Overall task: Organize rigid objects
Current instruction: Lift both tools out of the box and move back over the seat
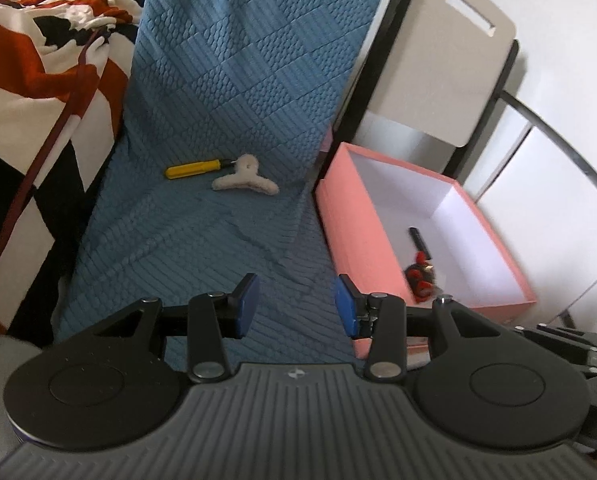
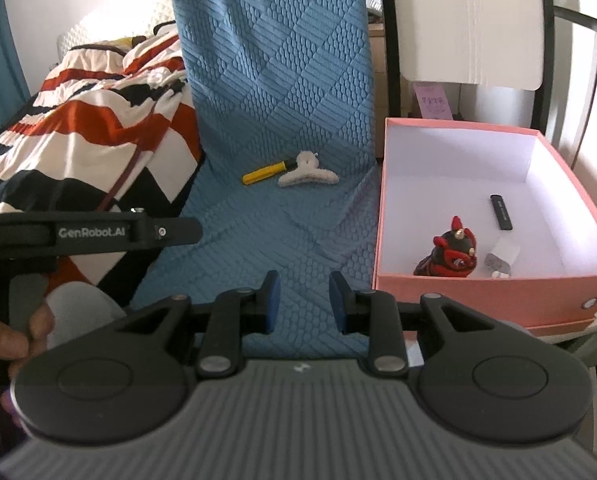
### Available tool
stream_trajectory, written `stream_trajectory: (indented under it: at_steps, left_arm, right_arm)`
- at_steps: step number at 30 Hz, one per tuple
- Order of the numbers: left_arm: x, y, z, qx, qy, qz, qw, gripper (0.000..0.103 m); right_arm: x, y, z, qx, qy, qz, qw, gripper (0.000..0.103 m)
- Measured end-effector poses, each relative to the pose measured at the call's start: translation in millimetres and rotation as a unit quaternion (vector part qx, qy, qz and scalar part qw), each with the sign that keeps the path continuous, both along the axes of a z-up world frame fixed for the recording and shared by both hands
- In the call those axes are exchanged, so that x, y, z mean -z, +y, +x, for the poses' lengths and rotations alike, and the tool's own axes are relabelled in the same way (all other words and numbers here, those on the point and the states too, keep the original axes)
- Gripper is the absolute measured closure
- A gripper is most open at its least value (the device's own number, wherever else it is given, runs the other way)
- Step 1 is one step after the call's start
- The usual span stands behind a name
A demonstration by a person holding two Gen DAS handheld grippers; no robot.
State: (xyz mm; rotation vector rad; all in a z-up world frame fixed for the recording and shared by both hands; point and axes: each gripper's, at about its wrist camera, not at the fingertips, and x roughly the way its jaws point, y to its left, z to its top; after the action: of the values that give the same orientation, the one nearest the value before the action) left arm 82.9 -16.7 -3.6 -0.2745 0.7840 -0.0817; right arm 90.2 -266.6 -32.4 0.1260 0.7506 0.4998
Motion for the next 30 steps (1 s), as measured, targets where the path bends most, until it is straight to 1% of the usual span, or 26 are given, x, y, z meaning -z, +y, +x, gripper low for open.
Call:
stream_trajectory:
  at_steps: [6, 11, 17, 21, 23, 27, 30]
  left_arm:
    - [31, 22, 28, -0.017, 0.006, -0.001, 0.9998, 0.055]
    - [50, 34, 51, -0.028, 0.003, -0.003, 0.9996, 0.055]
    - [76, 43, 85, -0.029, 0.006, 0.0, 0.9996, 0.055]
    - [92, 51, 106, -0.025, 0.021, 0.01, 0.9994, 0.055]
    - [99, 56, 114, -0.028, 0.031, 0.014, 0.999, 0.055]
    - [111, 76, 135, -0.028, 0.051, 0.01, 0.9982, 0.055]
    - [118, 90, 155, -0.021, 0.059, 0.01, 0.998, 0.055]
  right_arm:
    - [21, 21, 25, -0.013, 0.008, -0.007, 1.0, 0.073]
    - [35, 36, 49, -0.016, 0.009, -0.005, 1.0, 0.073]
    - [48, 55, 76, -0.015, 0.007, 0.002, 1.0, 0.073]
    - [56, 71, 92, -0.021, -0.007, 0.001, 1.0, 0.073]
    - [62, 78, 99, -0.023, -0.014, -0.008, 1.0, 0.073]
    - [78, 90, 117, -0.031, -0.005, -0.007, 0.999, 0.073]
    - [83, 98, 127, -0.038, 0.001, -0.003, 0.999, 0.073]
